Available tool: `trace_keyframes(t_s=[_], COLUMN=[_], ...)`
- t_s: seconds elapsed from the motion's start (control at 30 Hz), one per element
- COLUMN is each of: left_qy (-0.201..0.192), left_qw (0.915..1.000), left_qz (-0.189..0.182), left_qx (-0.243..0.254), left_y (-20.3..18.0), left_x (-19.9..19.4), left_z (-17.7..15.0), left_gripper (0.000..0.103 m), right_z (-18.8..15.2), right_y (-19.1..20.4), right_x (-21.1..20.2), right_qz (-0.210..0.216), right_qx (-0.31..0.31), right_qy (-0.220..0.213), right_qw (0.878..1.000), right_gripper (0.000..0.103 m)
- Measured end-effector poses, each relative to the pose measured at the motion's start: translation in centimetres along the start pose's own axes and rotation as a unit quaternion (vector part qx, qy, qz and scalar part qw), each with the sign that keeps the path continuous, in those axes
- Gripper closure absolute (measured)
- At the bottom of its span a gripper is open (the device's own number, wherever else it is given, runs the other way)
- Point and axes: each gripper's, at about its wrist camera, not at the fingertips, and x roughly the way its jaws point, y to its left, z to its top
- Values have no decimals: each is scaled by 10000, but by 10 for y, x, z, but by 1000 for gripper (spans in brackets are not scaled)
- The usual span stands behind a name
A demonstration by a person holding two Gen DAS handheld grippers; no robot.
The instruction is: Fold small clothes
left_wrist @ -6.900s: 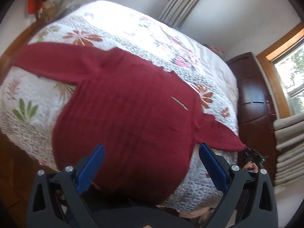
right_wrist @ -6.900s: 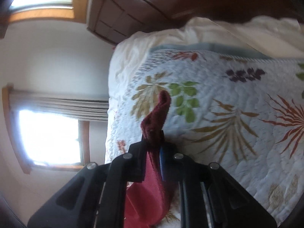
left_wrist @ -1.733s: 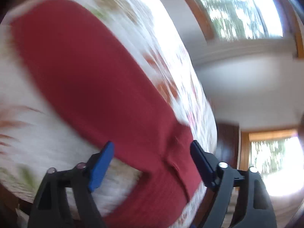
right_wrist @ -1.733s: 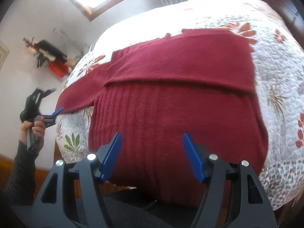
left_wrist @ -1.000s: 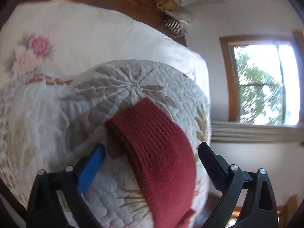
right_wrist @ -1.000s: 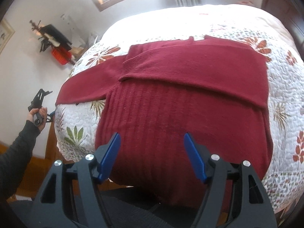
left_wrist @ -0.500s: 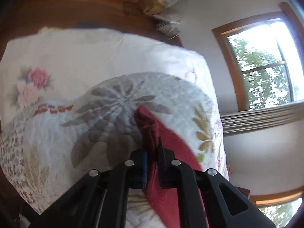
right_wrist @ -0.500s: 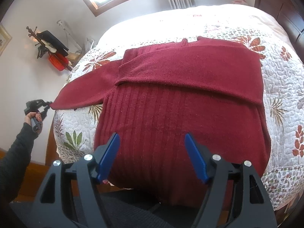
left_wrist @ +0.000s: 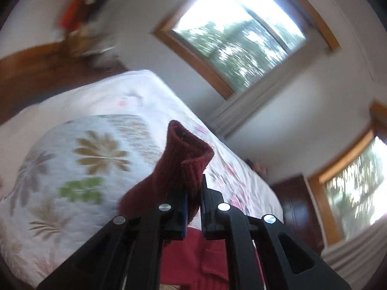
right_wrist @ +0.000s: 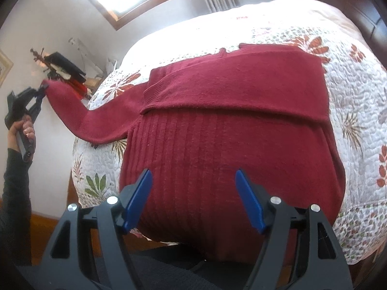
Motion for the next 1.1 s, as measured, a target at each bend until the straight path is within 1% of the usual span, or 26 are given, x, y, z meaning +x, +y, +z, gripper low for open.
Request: trace_keyframes(t_s=[0.07, 0.17, 0.23, 0.3, 0.33, 0.37, 0.43, 0.5, 0.53, 0.63, 0.7, 0.73, 0.77, 0.8, 0.83, 0.87, 0.9, 0.93, 0.97, 1.03, 1.07, 1.1], left_qy=[195, 657, 971, 1301, 1406, 1567, 1902, 2164, 2328, 2702, 2948, 3051, 3128, 3142, 3144, 3082, 2988, 2838, 2805, 2810, 2766, 2697], left_qw=[9994, 9955, 9909, 9844, 9817, 9771, 9680, 9615, 9569, 9461, 9385, 9345, 9309, 9301, 9300, 9317, 9345, 9401, 9426, 9464, 9495, 9528], left_qz=[-100, -283, -358, -445, -456, -478, -523, -514, -468, -367, -311, -287, -257, -251, -255, -245, -239, -224, -210, -186, -135, -56], left_qx=[260, 626, 856, 1095, 1199, 1360, 1549, 1615, 1672, 1748, 1772, 1813, 1870, 1887, 1886, 1908, 1919, 1877, 1799, 1583, 1477, 1395], left_y=[-28, -72, -98, -123, -130, -141, -155, -157, -160, -163, -164, -165, -166, -166, -167, -166, -165, -160, -157, -143, -134, -125], left_x=[20, 57, 79, 104, 112, 124, 144, 162, 174, 200, 209, 212, 212, 208, 204, 193, 184, 169, 161, 140, 125, 109], left_z=[-13, -52, -79, -111, -122, -140, -173, -195, -211, -242, -259, -266, -273, -277, -278, -277, -276, -272, -267, -262, -260, -260], left_gripper=[95, 95, 95, 95, 95, 95, 95, 95, 95, 95, 94, 91, 84, 68, 57, 41, 33, 31, 29, 29, 28, 25], right_z=[-1, -3, -6, -8, -10, -11, -14, -16, -18, -19, -17, -16, -13, -10, -5, 2, 8, 20, 30, 57, 71, 84], right_y=[-7, -19, -29, -38, -45, -50, -61, -73, -77, -88, -94, -95, -98, -99, -101, -102, -102, -101, -100, -98, -96, -93], right_x=[-2, -7, -10, -12, -14, -15, -18, -20, -21, -25, -27, -28, -29, -29, -30, -31, -31, -28, -25, -12, -3, 9], right_qz=[-3, -35, -52, -60, -71, -83, -93, -87, -81, -76, -28, 17, 147, 262, 410, 509, 606, 847, 1039, 1587, 1820, 1979], right_qx=[114, 247, 376, 501, 590, 663, 830, 1000, 1050, 1175, 1200, 1204, 1224, 1257, 1318, 1343, 1348, 1364, 1389, 1363, 1316, 1292], right_qy=[-31, -78, -103, -107, -116, -124, -134, -132, -135, -160, -163, -157, -163, -169, -189, -226, -240, -202, -151, -17, 74, 192], right_qw=[9999, 9997, 9992, 9987, 9982, 9977, 9964, 9949, 9943, 9929, 9926, 9926, 9922, 9916, 9903, 9894, 9887, 9868, 9847, 9779, 9744, 9715], right_gripper=[32, 32, 32, 32, 32, 32, 32, 32, 32, 32, 32, 32, 32, 27, 21, 19, 15, 15, 15, 16, 18, 25])
